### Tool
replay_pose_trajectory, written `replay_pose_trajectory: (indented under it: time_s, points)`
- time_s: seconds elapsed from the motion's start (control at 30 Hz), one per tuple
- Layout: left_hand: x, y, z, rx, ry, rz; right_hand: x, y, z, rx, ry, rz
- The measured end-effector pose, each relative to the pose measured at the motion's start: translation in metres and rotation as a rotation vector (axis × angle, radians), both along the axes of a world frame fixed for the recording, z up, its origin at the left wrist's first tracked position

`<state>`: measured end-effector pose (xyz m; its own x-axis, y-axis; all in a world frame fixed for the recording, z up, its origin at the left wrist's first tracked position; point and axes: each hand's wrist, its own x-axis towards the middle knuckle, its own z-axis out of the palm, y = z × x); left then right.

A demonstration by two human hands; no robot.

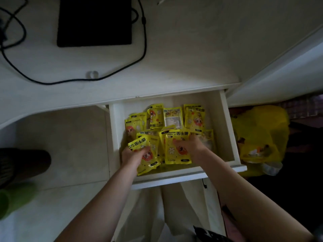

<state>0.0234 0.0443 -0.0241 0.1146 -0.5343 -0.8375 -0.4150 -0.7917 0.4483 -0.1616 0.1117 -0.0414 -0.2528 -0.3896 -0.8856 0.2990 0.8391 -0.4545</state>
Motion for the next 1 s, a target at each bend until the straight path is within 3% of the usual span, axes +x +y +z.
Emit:
replay_pose_trajectory:
  time_s: [0.23,0.53,0.8,1.0]
  points:
    - [0.008,-0.006,-0.028,0.052,-0.019,-0.047,0.002,-0.001,-0.023,0.101,0.055,0.111]
    - [0.013,-0.007,-0.057,0.061,-0.034,-0.127,-0.011,0.007,-0.04,0.065,0.186,0.182]
    - [0.021,-0.008,-0.047,0.014,-0.191,-0.349,-0.022,0.017,-0.033,0.093,0.278,0.371]
    - [0.024,0.001,-0.019,-0.051,-0.186,-0.415,-0.03,0.026,-0.002,0.148,0.319,0.397]
